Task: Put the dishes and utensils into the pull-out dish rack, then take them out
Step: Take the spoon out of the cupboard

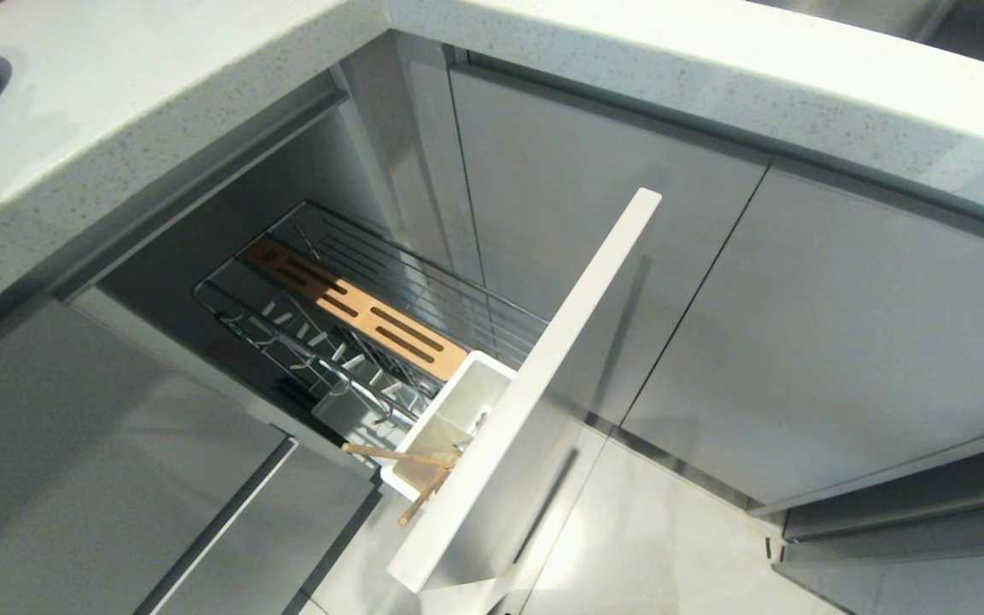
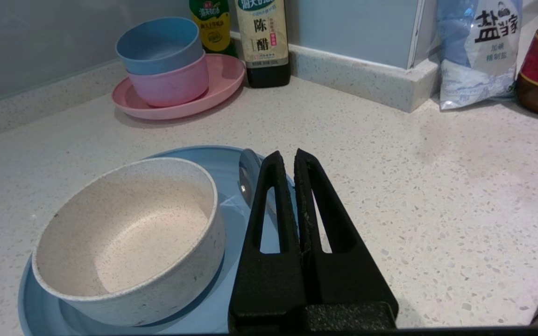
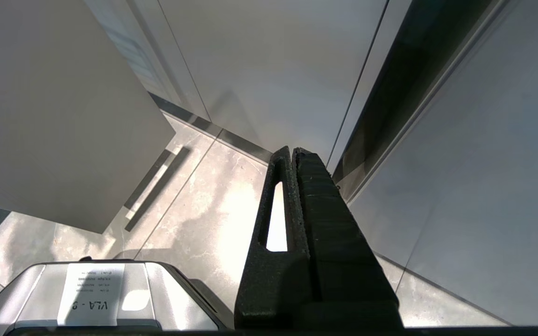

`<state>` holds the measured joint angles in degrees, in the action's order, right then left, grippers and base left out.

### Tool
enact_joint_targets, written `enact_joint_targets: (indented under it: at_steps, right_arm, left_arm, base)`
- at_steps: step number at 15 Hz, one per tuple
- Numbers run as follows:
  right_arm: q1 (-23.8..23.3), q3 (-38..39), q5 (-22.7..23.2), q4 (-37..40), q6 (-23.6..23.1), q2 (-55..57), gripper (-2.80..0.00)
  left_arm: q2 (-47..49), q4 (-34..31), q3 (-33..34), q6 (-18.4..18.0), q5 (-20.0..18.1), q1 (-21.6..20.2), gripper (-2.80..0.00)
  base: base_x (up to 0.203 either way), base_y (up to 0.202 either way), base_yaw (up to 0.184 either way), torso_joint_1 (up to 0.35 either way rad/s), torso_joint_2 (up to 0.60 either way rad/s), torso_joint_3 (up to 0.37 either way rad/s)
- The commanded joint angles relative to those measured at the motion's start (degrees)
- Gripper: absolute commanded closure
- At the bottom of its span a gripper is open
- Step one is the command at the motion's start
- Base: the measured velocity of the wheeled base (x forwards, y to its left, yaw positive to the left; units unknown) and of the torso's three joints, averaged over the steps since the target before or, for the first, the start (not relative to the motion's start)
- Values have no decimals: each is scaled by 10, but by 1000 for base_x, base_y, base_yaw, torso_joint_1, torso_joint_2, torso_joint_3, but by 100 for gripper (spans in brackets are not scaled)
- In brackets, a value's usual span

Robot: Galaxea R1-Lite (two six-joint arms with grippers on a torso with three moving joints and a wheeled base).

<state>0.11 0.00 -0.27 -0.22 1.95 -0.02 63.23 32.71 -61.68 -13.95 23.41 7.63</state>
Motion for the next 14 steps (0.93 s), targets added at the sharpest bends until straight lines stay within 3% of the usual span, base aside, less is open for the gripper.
enact_joint_targets:
  at_steps: [1, 14]
  right_arm:
    - [1, 1, 0, 0, 0, -2, 0]
    - [0, 0, 0, 0, 0, -2, 0]
  left_arm:
    - [7, 2, 2, -1, 1, 0, 0]
    - [1, -5, 8, -6, 0, -2, 0]
  base:
    - [0, 0, 0, 0, 0, 0]
    - [0, 0, 0, 0, 0, 0]
